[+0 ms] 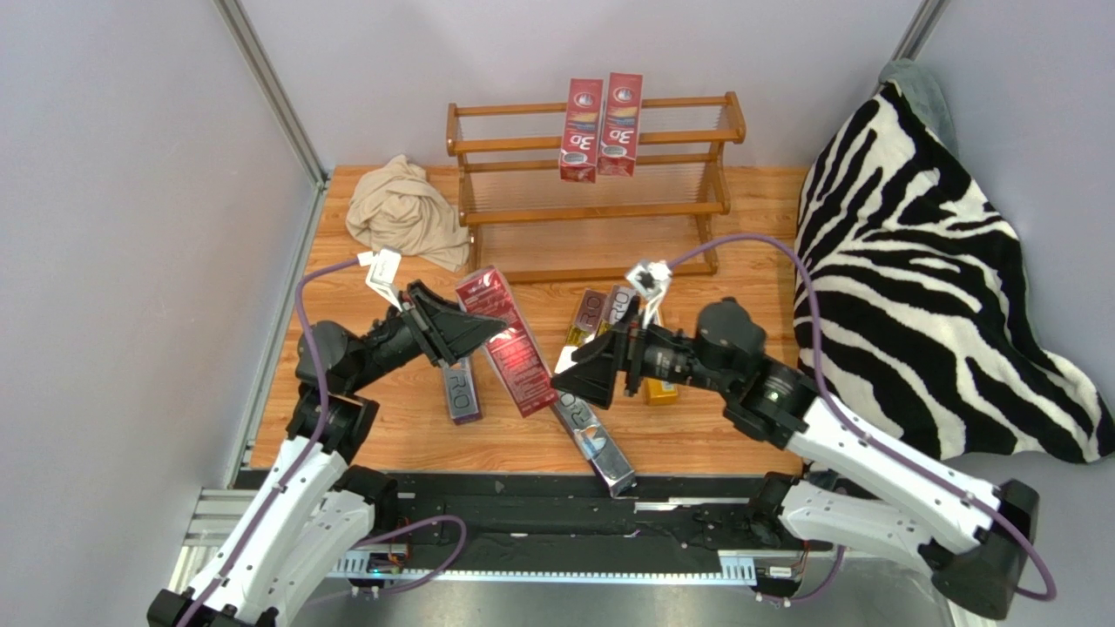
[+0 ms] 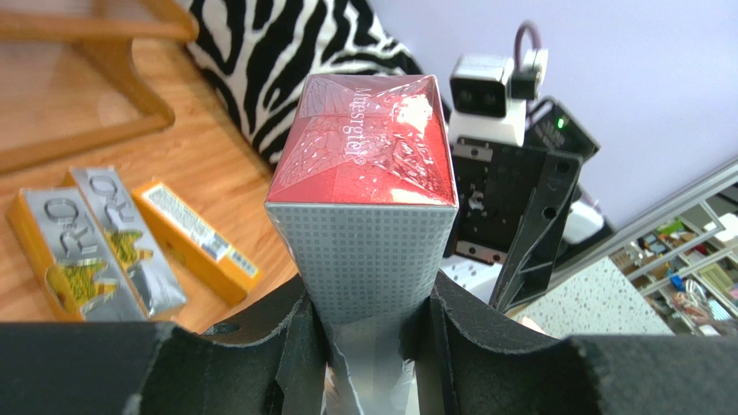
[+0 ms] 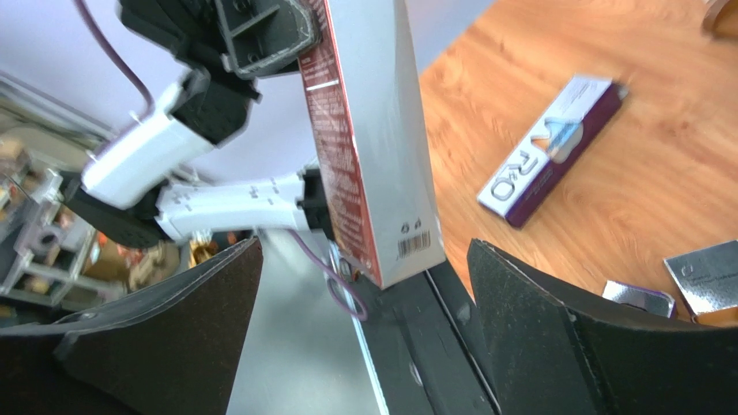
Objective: Place and organize the toothpastes onto the shelf
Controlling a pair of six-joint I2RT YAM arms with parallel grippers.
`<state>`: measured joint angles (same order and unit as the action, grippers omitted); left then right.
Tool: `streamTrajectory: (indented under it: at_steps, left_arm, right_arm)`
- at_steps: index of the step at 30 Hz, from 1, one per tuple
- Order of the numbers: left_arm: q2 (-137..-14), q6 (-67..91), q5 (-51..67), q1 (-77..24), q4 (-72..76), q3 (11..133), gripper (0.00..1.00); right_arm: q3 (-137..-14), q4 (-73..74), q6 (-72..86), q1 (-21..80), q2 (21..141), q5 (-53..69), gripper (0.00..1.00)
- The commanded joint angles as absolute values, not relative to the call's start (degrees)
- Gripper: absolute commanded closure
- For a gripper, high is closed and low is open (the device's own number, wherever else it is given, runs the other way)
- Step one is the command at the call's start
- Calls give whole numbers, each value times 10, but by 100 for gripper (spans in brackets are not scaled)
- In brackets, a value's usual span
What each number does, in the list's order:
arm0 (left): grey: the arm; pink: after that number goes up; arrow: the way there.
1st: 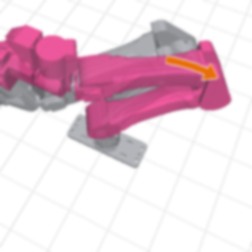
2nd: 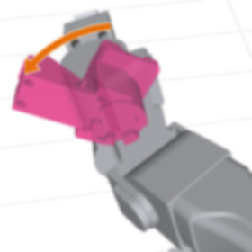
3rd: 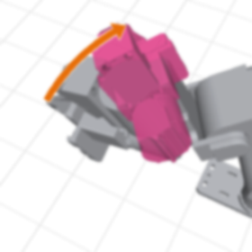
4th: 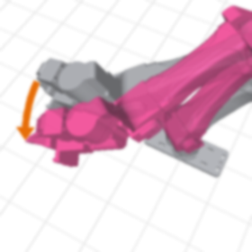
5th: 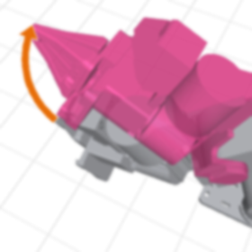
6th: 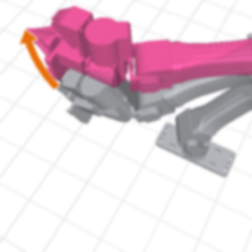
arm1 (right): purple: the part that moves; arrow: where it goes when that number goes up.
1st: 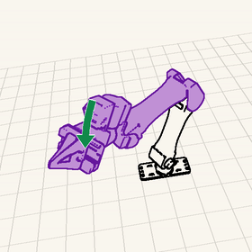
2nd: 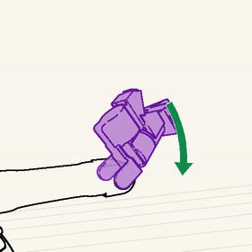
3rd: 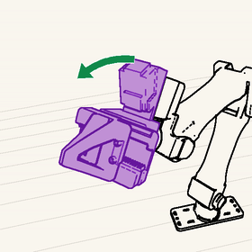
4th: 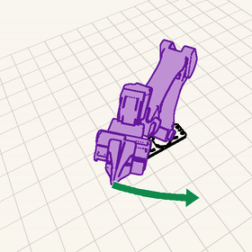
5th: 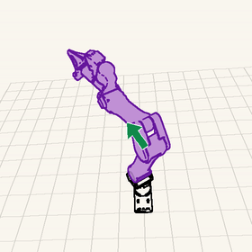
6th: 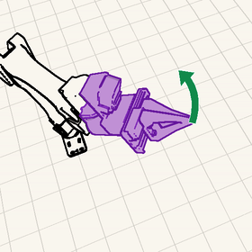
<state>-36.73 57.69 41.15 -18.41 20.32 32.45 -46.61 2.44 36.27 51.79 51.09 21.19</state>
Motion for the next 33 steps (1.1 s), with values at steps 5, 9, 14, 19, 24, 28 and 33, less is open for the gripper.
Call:
streamTrajectory:
  at_steps: [5,9,14,19,24,28,33]
  left_arm:
    - [-382,665,332,-186,367,374,59]
    - [-397,706,319,-186,420,389,59]
    - [-424,711,317,-191,435,423,59]
    - [-453,710,323,-213,449,455,59]
    - [-462,704,313,-226,455,456,59]
    - [-465,702,314,-233,456,458,60]
    - [-471,702,320,-238,456,461,60]
  right_arm:
    - [-358,-141,475,519,393,110,3]
    - [-312,-233,518,520,379,112,2]
    - [-306,-305,522,521,397,128,3]
    - [-324,-342,519,531,436,132,3]
    - [-340,-393,519,539,472,130,4]
    - [-366,-424,517,541,509,143,5]
    - [-387,-439,519,543,537,148,8]
